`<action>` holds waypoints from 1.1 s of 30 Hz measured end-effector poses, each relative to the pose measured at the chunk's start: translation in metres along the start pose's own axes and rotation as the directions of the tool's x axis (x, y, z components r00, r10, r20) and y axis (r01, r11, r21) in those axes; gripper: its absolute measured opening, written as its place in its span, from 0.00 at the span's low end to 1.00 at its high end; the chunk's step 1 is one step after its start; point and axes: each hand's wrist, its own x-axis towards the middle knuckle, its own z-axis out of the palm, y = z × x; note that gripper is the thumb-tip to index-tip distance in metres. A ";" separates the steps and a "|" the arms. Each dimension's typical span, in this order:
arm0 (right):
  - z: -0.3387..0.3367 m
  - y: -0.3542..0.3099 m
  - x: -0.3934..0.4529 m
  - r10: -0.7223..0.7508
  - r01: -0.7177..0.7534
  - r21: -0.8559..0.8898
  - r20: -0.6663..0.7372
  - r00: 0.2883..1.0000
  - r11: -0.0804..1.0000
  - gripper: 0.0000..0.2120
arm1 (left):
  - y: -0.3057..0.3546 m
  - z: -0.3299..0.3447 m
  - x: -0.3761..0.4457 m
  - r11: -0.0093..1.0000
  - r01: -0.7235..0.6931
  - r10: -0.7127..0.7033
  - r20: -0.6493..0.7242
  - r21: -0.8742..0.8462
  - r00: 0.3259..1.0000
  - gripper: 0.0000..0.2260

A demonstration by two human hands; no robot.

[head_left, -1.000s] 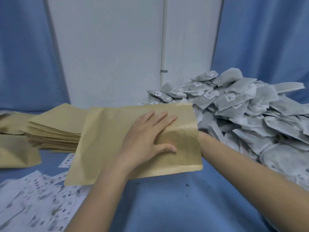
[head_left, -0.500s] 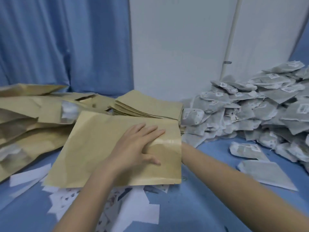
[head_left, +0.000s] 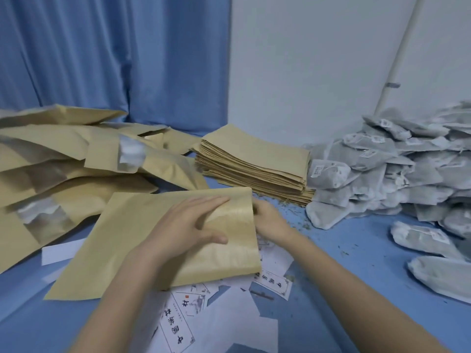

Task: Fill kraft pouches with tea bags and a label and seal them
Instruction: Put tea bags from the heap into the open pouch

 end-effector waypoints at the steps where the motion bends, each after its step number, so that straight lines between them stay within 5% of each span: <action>1: -0.011 0.009 -0.005 -0.001 0.005 0.040 -0.090 0.996 0.999 0.08 | -0.001 -0.001 0.002 0.999 0.015 -0.015 0.006 -0.029 1.000 0.34; 3: -0.032 0.031 -0.011 0.008 -0.027 -0.090 -0.205 0.979 0.996 0.06 | -0.004 -0.002 0.006 0.995 0.047 -0.044 0.032 -0.087 0.999 0.34; 6: -0.038 0.055 -0.012 0.008 -0.030 -0.455 -0.049 0.999 0.890 0.23 | -0.006 -0.002 0.009 0.988 0.073 -0.064 0.073 -0.136 0.995 0.34; 8: -0.034 0.059 -0.007 0.058 -0.030 -0.515 0.038 0.998 0.856 0.31 | -0.007 -0.004 0.010 0.983 0.075 -0.061 0.085 -0.168 0.995 0.35; 10: -0.027 0.056 -0.002 0.063 -0.011 -0.550 0.077 0.995 0.835 0.30 | -0.007 -0.006 0.010 0.977 0.085 -0.068 0.089 -0.195 0.994 0.35; 17: -0.027 0.059 -0.001 0.012 0.038 -0.502 0.096 0.995 0.864 0.21 | -0.011 -0.013 0.007 0.948 0.127 -0.108 0.083 -0.292 0.991 0.32; 22: -0.042 0.061 -0.007 0.160 -0.146 -0.284 0.028 0.987 0.948 0.27 | -0.008 -0.015 0.009 0.934 0.128 -0.103 0.092 -0.334 0.990 0.31; 25: -0.053 0.054 -0.007 0.183 -0.156 -0.354 0.042 0.982 0.922 0.17 | -0.003 -0.014 0.009 0.933 0.108 -0.081 0.090 -0.343 0.993 0.31; 30: -0.081 0.044 -0.018 0.054 -0.058 -0.446 -0.021 0.998 0.893 0.04 | 0.004 -0.021 0.011 0.929 0.075 -0.058 0.058 -0.363 0.997 0.28; 33: -0.102 0.025 -0.035 -0.213 0.152 -0.264 -0.221 0.952 0.952 0.04 | 0.010 -0.026 0.013 0.925 0.043 -0.024 0.057 -0.377 0.998 0.29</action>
